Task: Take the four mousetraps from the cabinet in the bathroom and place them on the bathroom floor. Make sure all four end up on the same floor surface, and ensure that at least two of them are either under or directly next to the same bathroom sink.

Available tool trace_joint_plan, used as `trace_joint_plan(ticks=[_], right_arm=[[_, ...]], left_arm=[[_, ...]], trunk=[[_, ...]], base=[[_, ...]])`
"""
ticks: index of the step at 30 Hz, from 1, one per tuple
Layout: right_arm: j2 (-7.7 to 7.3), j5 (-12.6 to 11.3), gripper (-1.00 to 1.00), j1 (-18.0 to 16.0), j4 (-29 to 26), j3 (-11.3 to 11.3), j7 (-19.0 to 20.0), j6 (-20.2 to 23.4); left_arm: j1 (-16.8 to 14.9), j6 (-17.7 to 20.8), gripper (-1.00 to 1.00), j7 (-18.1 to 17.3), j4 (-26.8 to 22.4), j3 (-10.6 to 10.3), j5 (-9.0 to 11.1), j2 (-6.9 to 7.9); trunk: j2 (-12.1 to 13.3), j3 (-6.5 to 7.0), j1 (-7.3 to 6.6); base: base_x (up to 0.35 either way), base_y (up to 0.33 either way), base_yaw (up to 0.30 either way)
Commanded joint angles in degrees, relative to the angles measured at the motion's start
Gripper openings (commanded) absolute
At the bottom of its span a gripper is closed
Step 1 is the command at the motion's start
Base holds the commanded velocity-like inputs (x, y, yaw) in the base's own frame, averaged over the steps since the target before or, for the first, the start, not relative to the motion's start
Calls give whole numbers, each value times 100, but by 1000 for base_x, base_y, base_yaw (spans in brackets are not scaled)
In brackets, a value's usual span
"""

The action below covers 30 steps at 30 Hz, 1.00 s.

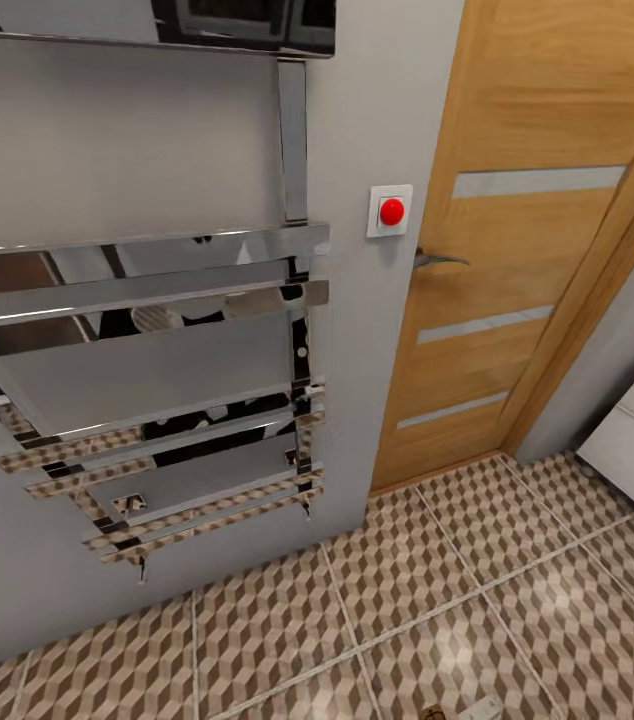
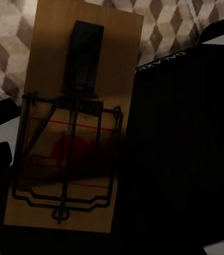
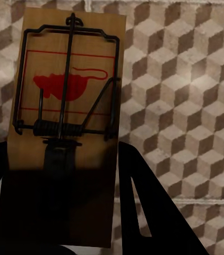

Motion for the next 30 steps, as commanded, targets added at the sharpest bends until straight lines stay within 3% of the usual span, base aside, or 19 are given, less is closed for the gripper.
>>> trace_joint_plan(ticks=[1, 30], right_arm=[[-4, -5, -100, -4, 7, 2, 28, -20], [-8, -7, -100, -4, 8, 2, 28, -20]], left_arm=[[-7, 19, -100, -34, 17, -26, 61, -4], [-7, 19, -100, -34, 17, -27, 62, -2]], trunk=[[-2, -4, 0], [-2, -31, 0]], base=[[0, 0, -63], [0, 0, -279]])
